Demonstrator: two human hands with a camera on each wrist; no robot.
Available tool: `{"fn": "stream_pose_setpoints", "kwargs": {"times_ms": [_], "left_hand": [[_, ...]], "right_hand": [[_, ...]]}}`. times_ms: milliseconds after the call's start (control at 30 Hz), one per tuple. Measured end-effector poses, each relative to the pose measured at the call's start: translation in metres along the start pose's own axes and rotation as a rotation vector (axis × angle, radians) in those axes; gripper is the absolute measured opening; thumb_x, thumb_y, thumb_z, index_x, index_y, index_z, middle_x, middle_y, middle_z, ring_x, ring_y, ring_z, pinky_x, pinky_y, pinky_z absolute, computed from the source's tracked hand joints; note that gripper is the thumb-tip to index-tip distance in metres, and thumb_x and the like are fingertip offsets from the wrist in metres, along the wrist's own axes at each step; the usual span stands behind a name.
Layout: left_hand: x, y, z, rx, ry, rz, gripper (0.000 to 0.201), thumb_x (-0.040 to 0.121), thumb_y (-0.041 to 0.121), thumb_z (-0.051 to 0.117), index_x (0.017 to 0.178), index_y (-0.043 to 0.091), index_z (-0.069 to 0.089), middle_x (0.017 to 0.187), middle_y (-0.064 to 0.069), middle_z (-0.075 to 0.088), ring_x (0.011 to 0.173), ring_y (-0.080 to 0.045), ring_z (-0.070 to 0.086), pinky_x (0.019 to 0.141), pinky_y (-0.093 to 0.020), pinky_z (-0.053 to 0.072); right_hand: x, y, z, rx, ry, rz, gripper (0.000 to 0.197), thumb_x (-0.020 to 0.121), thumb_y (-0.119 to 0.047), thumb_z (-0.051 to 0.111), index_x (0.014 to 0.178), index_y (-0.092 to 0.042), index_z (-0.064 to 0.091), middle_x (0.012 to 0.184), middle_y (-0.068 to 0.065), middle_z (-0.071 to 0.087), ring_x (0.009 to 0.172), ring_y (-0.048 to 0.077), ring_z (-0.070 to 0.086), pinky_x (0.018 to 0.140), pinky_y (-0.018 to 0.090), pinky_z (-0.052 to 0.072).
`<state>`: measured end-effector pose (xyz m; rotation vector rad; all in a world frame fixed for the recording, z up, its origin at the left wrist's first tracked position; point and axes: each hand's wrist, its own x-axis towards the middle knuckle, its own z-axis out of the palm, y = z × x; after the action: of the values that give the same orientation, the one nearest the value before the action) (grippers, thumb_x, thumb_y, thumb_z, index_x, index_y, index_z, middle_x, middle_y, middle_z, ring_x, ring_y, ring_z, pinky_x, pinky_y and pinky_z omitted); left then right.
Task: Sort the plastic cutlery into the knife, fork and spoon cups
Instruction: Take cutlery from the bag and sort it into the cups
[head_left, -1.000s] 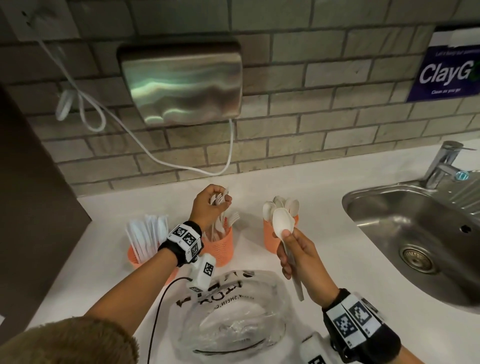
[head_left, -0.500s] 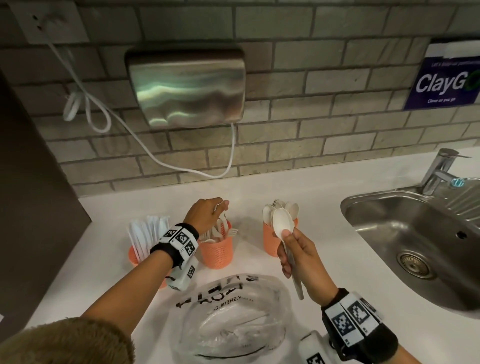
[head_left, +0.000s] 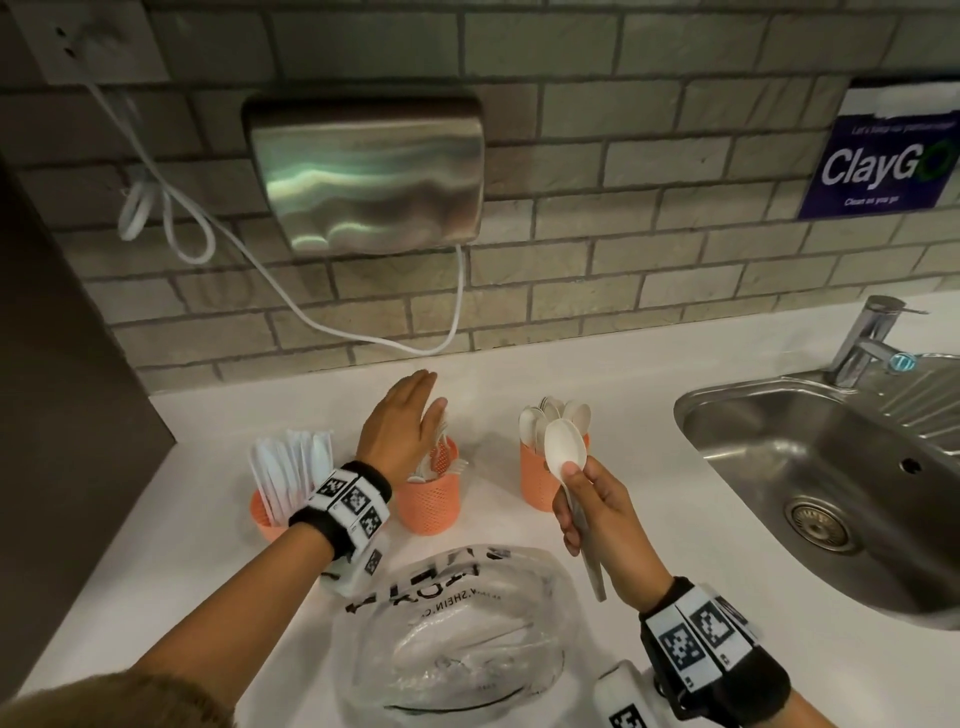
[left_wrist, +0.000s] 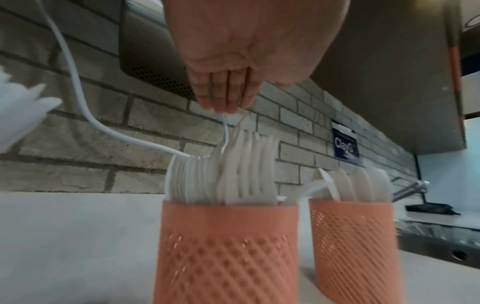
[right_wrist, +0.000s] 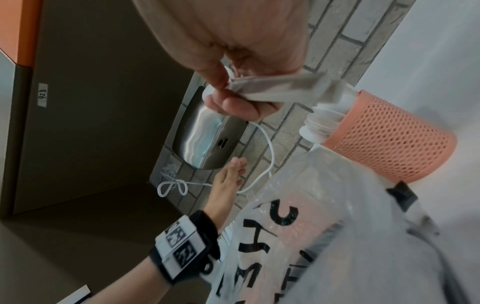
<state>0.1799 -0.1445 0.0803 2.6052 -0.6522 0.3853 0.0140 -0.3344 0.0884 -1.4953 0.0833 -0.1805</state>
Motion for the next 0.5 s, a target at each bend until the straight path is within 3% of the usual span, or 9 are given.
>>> {"fn": "stream_pose_setpoints", "kwargs": {"times_ms": [67,133,200,300,400,500], "left_hand": [[-0.019,-0.004,0.003,0.064,-0.091,0.081,0.09,0.082,0.07,0.005,0.147,0.01,0.025,0.155,-0.008,0.024,0.144,-0.02,0.02,0.116,-0.026,0.012],[-0.033,-0.01,0.009,0.163,-0.219,0.127,0.105,0.072,0.078,-0.008,0.149,0.01,0.017,0.158,-0.008,0.012,0.146,-0.02,0.011,0.116,-0.027,0.006],[-0.036,-0.012,0.014,0.191,-0.297,0.088,0.097,0.076,0.073,0.0,0.15,0.01,0.008,0.159,-0.008,0.003,0.147,-0.02,0.004,0.115,-0.026,0.001],[-0.028,-0.007,0.019,0.187,-0.354,0.032,0.074,0.095,0.055,0.026,0.15,0.011,0.003,0.159,-0.008,0.0,0.147,-0.02,0.002,0.118,-0.03,0.004],[-0.016,0.001,0.023,0.253,-0.371,0.015,0.072,0.096,0.053,0.023,0.15,0.011,0.001,0.159,-0.009,0.002,0.147,-0.021,0.001,0.12,-0.036,0.002],[-0.011,0.007,0.022,0.272,-0.405,-0.035,0.074,0.096,0.054,0.023,0.15,0.009,-0.001,0.159,-0.008,-0.003,0.147,-0.02,-0.004,0.119,-0.038,-0.002]], "right_hand": [[0.0,0.001,-0.002,-0.008,0.007,-0.004,0.023,0.1,-0.018,0.035,0.111,-0.004,0.049,0.048,-0.004,0.045,0.04,0.01,0.034,0.04,0.021,0.033],[0.001,0.0,-0.002,-0.006,0.009,-0.01,0.02,0.1,-0.017,0.035,0.111,-0.009,0.049,0.047,-0.005,0.045,0.039,0.009,0.036,0.04,0.021,0.033],[0.002,-0.001,-0.001,-0.02,0.006,-0.025,0.02,0.1,-0.017,0.034,0.109,-0.006,0.048,0.047,-0.006,0.046,0.04,0.01,0.036,0.042,0.023,0.034],[0.004,-0.001,0.003,-0.046,-0.006,-0.036,0.021,0.1,-0.015,0.034,0.109,0.0,0.046,0.047,-0.006,0.048,0.041,0.01,0.039,0.046,0.025,0.035],[0.003,-0.003,0.004,-0.035,-0.01,-0.036,0.02,0.099,-0.012,0.034,0.106,-0.002,0.05,0.056,0.0,0.052,0.043,0.009,0.043,0.049,0.024,0.039],[0.002,-0.007,-0.004,-0.019,0.018,-0.039,0.023,0.099,-0.007,0.034,0.093,-0.013,0.055,0.067,0.005,0.053,0.047,0.008,0.047,0.054,0.021,0.043]]}}
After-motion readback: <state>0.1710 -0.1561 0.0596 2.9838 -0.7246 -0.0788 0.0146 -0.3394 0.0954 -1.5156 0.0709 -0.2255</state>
